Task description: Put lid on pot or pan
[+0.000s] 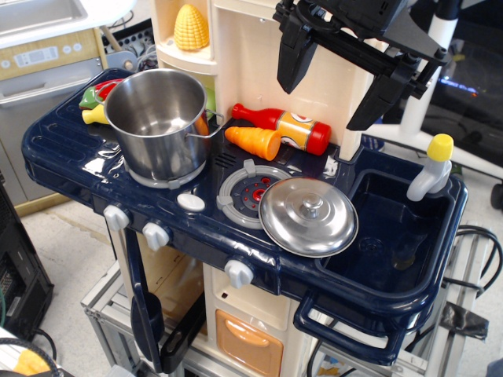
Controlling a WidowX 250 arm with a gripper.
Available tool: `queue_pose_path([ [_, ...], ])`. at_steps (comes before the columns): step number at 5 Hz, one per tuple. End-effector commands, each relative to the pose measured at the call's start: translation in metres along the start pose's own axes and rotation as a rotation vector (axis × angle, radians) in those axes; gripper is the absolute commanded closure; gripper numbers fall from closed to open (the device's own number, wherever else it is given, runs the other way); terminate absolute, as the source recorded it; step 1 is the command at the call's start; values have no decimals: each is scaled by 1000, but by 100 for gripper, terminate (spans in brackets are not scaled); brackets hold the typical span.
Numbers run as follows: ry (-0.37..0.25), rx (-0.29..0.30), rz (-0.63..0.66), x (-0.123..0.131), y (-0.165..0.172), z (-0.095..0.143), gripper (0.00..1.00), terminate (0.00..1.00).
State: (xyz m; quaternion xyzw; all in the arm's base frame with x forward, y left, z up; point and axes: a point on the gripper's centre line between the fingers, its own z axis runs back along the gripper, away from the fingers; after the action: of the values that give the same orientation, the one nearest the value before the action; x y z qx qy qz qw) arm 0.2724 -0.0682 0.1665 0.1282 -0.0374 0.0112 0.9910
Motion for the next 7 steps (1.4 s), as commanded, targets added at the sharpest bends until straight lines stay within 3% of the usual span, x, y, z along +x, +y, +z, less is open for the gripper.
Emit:
queue_pose_path([
  [1,0,0,0,0,0,0,0,0],
  [3,-56,-83,-20,4,-29,-63,0,0],
  [7,-182,-205,-60,22,-27,-118,0,0],
])
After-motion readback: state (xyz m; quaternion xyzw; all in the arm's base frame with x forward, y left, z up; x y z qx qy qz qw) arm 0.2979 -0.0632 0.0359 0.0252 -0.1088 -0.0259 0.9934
